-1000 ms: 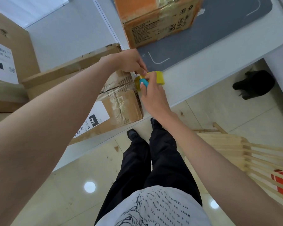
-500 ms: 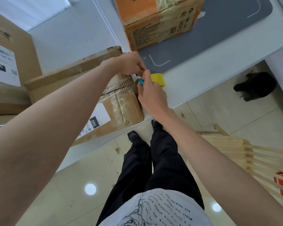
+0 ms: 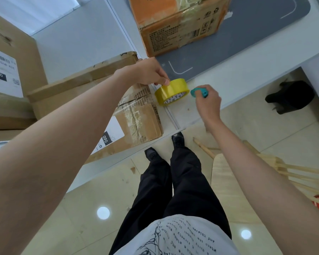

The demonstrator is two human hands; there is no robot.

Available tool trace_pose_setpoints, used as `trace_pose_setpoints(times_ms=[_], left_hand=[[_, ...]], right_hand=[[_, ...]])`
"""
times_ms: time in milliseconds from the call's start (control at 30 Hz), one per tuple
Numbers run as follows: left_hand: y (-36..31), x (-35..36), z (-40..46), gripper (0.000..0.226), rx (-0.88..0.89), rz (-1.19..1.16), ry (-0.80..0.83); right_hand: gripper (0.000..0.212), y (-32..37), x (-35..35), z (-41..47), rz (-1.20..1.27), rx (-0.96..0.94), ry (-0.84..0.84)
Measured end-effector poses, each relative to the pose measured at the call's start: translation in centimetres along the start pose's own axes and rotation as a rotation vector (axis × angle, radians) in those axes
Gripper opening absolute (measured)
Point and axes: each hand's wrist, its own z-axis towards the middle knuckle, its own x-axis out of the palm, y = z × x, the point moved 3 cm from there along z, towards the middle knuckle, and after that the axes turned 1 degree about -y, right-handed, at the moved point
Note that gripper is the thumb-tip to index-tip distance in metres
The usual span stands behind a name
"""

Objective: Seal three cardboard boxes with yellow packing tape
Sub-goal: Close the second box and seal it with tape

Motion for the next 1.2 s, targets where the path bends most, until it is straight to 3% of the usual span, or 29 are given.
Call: trace_pose_setpoints(times_ms=[100,267,333,400,500,533,600,700,767,833,967,1200], left_hand=[[0.1,0.2,0.1,0.023,0.003,-0.022,-0.014],[0.0,0.2,0.1,0.025,0.007,-0.028,-0.022],[0.0,0.2,0.0,0.027,0.003,-0.039,-0.025],[-0.1,0.2,0.1,0.028,0.000,-0.046,-0.039],[-0.2,0.3,0.3,0.027,-0.019,-0.058,-0.070],[-0.2,0.3,0.4,0.027,-0.024,-0.056,-0.081],[-0.4,0.4,0.5,0.026,-0.027,-0.035,-0.090],[-0.6,0.4,0.7,0.022,-0.009,0.034,-0.097],[-0.9,0.2,0.7,0.022,0.009,0.079,-0.100],[-1.4,0.0,0.6,0.023,0.039,0.123,-0.111],[-2.2,-0.6,0.1,0.024,0.102,0.143,-0.130],[-0.8,-3.1,-3.5,0.041,0.239,0.341,-0.068]], right_hand=[[0.034,-1.0,-0.1,3.2,0.078,0.171,-0.076],[0.055,-1.2,0.4,4.9,0.051,0.199,0.119],[0.060,-1.1,0.3,4.7,0.024,0.202,0.119],[0.053,-0.5,0.1,3.3,0.006,0.116,0.006],[0.017,1.2,0.3,-0.2,0.086,-0.049,-0.164],[0.008,1.8,0.6,-1.4,0.119,-0.048,-0.128],[0.017,2.4,1.7,-3.4,0.161,0.046,0.053],[0.021,3.0,3.7,-5.3,0.277,0.309,0.351],[0.028,3.4,4.9,-5.9,0.421,0.476,0.461],[0.032,3.8,5.9,-5.8,0.522,0.573,0.486],[0.020,4.4,7.0,-5.4,0.606,0.693,0.465],[0.019,5.1,7.3,-4.8,0.647,0.686,0.484]])
